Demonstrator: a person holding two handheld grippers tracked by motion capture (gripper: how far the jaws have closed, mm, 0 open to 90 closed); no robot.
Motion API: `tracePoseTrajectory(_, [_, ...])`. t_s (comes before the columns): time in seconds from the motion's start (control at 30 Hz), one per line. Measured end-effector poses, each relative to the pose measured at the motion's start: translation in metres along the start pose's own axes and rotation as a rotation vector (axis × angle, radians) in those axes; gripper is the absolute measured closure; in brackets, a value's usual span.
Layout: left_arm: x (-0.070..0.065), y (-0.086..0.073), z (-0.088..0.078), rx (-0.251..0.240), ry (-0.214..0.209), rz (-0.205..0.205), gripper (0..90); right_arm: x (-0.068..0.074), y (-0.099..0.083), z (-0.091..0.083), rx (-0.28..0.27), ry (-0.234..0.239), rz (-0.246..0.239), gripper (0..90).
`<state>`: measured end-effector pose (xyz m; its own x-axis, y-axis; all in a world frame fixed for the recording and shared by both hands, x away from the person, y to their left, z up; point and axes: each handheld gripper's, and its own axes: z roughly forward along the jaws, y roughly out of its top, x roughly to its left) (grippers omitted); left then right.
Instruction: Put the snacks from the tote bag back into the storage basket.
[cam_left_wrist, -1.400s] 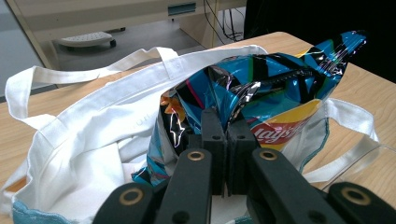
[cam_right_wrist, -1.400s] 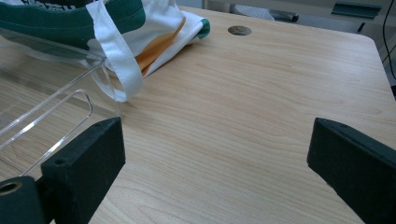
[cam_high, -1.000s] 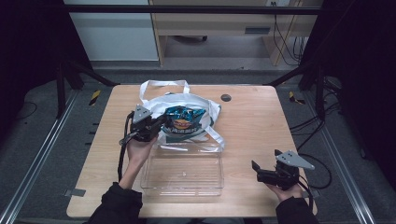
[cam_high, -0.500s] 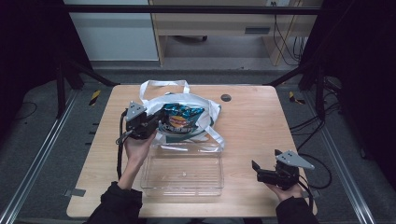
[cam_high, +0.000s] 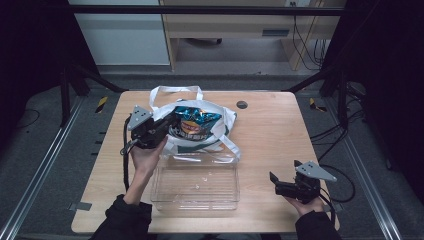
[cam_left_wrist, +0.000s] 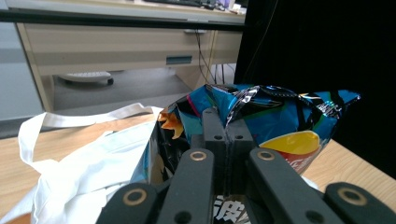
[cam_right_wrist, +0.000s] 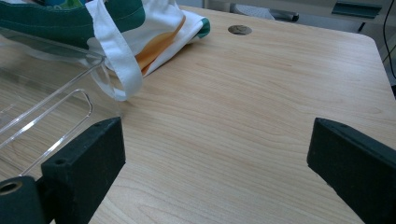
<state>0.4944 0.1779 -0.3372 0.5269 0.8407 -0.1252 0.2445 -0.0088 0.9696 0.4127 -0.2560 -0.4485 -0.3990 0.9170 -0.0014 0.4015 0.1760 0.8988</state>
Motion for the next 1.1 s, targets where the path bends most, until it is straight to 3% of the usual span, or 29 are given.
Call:
tracePoseTrajectory(0.57, [-0.011, 0.011, -0.031, -0.066, -0.044, -0.013, 90.0, 0.001, 0.000, -0.001, -0.002, -0.004, -0.004, 4.7])
tracePoseTrajectory(1.1, [-0.022, 0.025, -0.054, -0.110, -0.073, 0.007, 90.0, 0.001, 0.000, -0.002, -0.001, -0.006, -0.004, 4.7])
